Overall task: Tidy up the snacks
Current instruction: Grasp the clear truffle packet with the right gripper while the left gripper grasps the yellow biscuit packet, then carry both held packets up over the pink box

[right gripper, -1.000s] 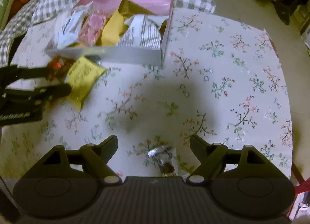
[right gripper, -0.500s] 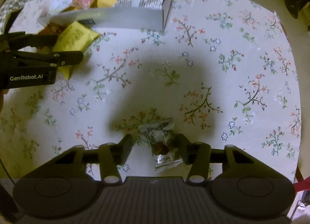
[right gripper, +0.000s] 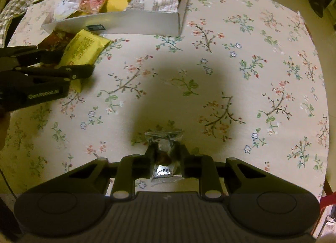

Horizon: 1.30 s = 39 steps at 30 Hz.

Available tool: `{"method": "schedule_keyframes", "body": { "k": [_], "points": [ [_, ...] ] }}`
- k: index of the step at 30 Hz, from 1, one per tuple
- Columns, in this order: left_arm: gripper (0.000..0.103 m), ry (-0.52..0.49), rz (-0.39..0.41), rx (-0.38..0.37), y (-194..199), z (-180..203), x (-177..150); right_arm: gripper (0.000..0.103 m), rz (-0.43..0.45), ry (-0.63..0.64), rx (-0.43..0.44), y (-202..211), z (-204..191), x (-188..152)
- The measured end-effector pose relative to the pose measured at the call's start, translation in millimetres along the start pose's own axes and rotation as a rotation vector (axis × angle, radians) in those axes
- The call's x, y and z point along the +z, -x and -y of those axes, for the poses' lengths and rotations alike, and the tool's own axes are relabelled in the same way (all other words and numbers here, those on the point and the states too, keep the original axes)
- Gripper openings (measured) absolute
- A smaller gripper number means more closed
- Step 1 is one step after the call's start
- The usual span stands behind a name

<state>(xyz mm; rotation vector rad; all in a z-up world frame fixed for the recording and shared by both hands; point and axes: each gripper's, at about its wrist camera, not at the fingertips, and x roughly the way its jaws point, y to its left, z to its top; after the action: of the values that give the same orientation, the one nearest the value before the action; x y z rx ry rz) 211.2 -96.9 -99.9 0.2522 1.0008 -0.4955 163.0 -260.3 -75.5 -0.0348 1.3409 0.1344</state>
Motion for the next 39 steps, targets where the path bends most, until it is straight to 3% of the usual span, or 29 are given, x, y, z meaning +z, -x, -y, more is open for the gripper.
{"method": "schedule_keyframes", "body": {
  "k": [22,39],
  "points": [
    [0.043,0.060,0.042,-0.065,27,-1,8,0.020,0.094,-0.046,0.004,19,0,9],
    [0.043,0.211,0.132,-0.066,66,-47,24,0.020,0.180,-0.108,-0.023,32,12,15]
  ]
}}
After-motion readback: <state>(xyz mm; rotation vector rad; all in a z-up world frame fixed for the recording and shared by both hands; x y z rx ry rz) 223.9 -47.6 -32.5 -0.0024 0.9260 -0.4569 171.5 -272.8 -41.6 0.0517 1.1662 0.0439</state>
